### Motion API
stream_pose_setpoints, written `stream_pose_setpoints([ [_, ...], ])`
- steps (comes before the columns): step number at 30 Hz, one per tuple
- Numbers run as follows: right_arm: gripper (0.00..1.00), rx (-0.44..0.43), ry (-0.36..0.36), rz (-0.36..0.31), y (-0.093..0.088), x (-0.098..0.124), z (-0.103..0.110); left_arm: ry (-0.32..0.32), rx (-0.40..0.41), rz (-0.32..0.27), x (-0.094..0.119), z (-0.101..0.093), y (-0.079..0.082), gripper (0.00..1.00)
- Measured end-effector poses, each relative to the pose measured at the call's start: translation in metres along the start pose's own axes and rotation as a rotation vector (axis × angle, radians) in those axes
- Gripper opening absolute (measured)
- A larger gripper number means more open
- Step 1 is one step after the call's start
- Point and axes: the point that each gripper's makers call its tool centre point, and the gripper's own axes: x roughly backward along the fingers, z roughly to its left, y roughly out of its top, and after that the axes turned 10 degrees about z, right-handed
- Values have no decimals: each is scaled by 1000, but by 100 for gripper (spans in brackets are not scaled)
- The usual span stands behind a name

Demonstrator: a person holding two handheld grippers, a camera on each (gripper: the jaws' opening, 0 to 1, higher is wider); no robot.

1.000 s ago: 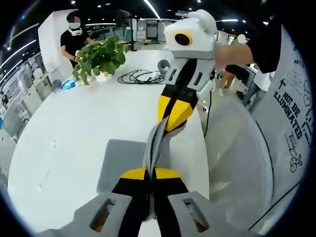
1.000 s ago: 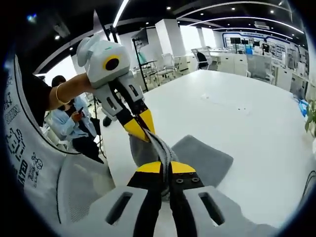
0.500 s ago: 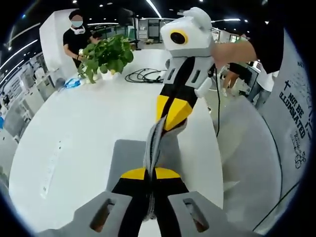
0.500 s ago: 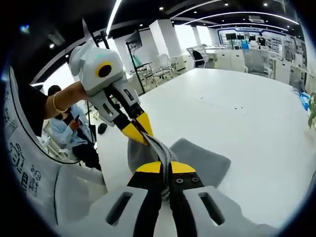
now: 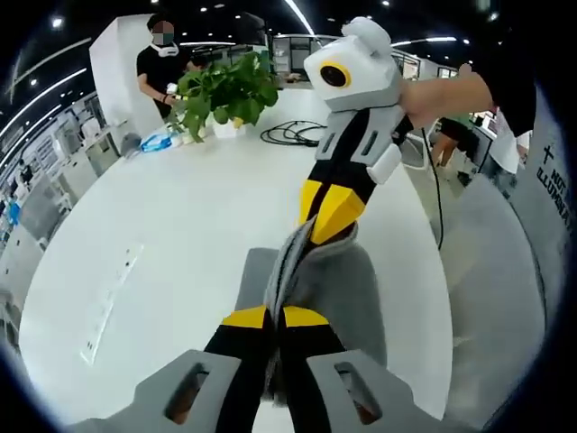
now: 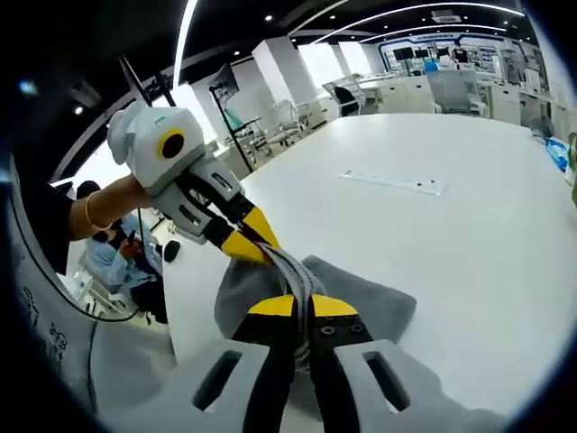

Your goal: Fold the towel on the table until its edges align and the towel forms a compact rectangular stack.

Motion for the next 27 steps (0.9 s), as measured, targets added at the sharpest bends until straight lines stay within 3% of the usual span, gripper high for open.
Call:
stream_pose_setpoints([
  [7, 2, -60, -9, -10, -7, -25, -29, 88, -1, 6, -30, 16, -12, 4],
  [19, 3, -102, -14, 13, -21, -48, -48, 64, -7, 45, -71, 31, -29, 5],
  [27, 8, -125, -48, -44, -14, -49, -61, 72, 17, 45, -84, 42, -36, 12],
])
